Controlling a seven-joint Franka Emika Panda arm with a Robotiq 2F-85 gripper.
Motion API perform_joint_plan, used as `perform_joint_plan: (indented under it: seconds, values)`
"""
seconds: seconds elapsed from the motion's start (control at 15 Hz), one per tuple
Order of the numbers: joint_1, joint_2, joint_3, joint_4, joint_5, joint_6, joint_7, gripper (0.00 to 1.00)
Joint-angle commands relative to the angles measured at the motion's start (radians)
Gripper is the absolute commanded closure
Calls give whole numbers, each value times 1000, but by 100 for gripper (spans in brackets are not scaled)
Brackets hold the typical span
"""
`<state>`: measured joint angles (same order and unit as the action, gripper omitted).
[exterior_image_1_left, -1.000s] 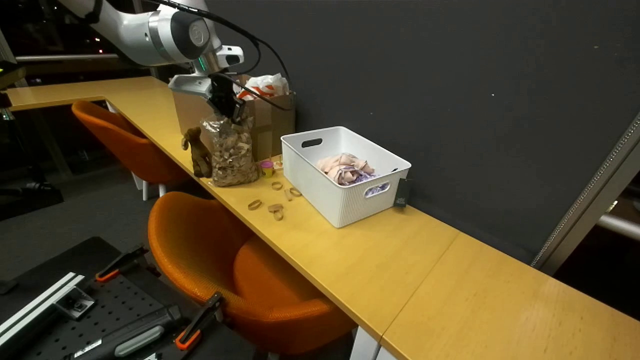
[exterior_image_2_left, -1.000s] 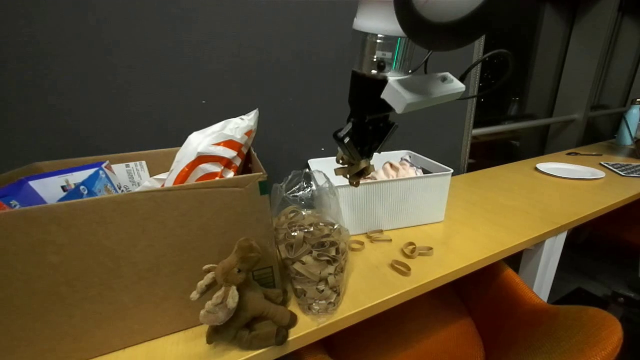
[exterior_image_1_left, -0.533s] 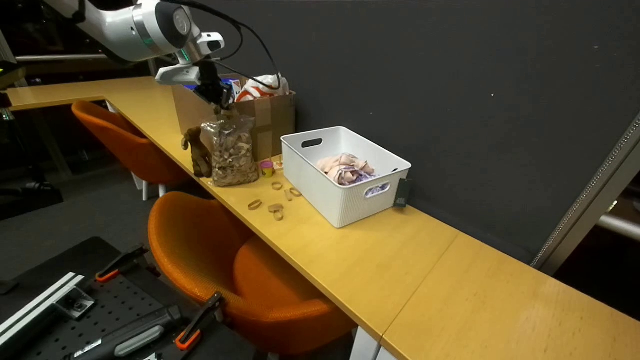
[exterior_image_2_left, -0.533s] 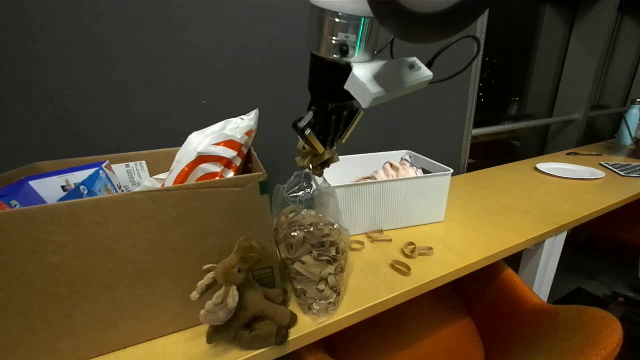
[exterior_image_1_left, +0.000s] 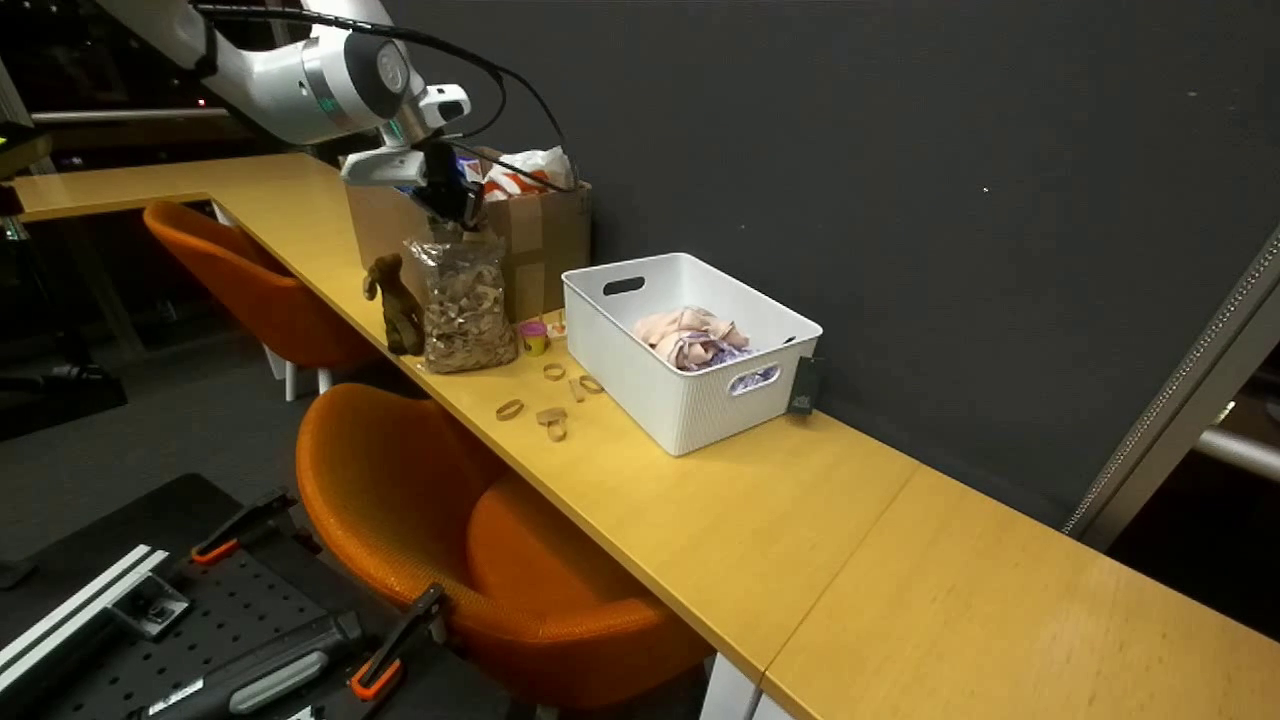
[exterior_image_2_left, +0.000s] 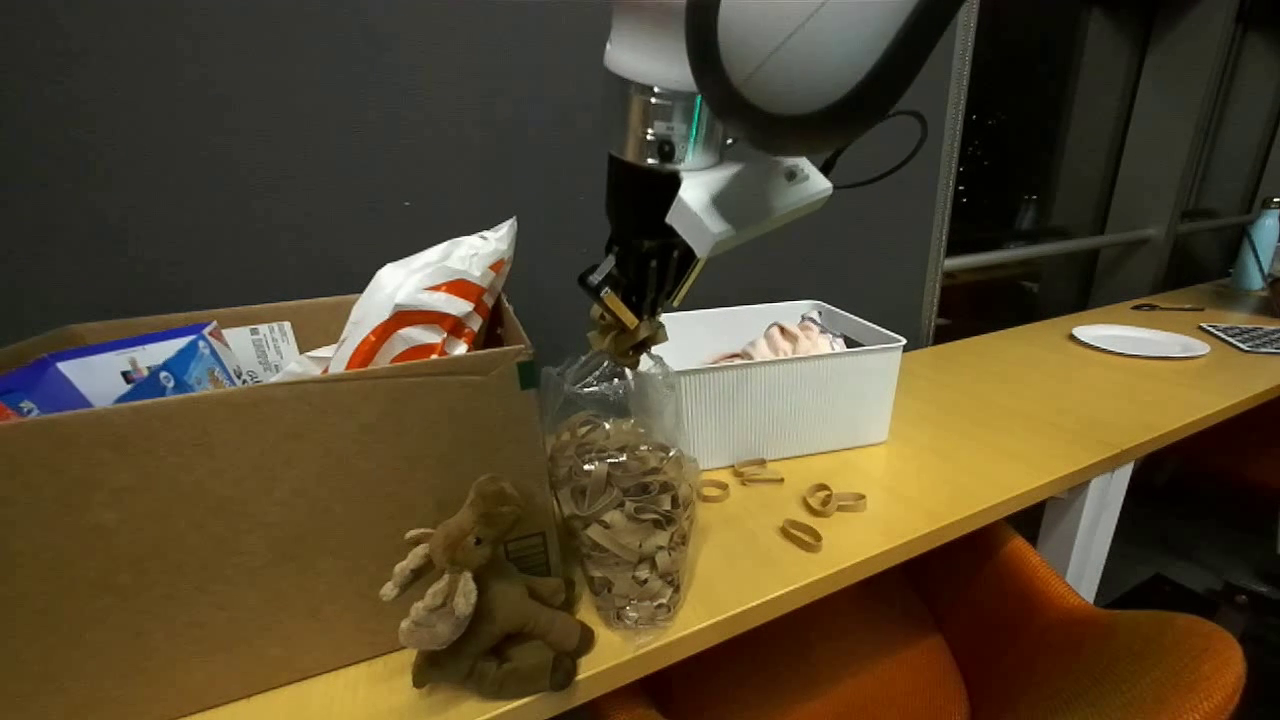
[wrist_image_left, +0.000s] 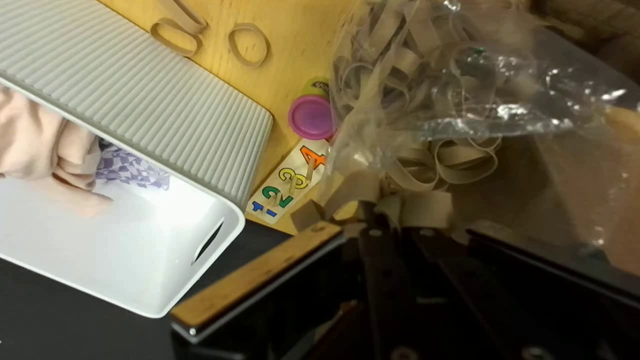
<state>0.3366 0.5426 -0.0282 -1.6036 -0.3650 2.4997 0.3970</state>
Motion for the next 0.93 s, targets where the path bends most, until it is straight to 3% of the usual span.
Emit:
perform_joint_plan:
  seconds: [0.0,0.8,0.87]
  values:
    - [11,44,-6,43,2,-5,-11,99]
    - [56,-4,-8,-25,-12,15,2,99]
    - [56,-5,-8,-25,-11,15,3,70]
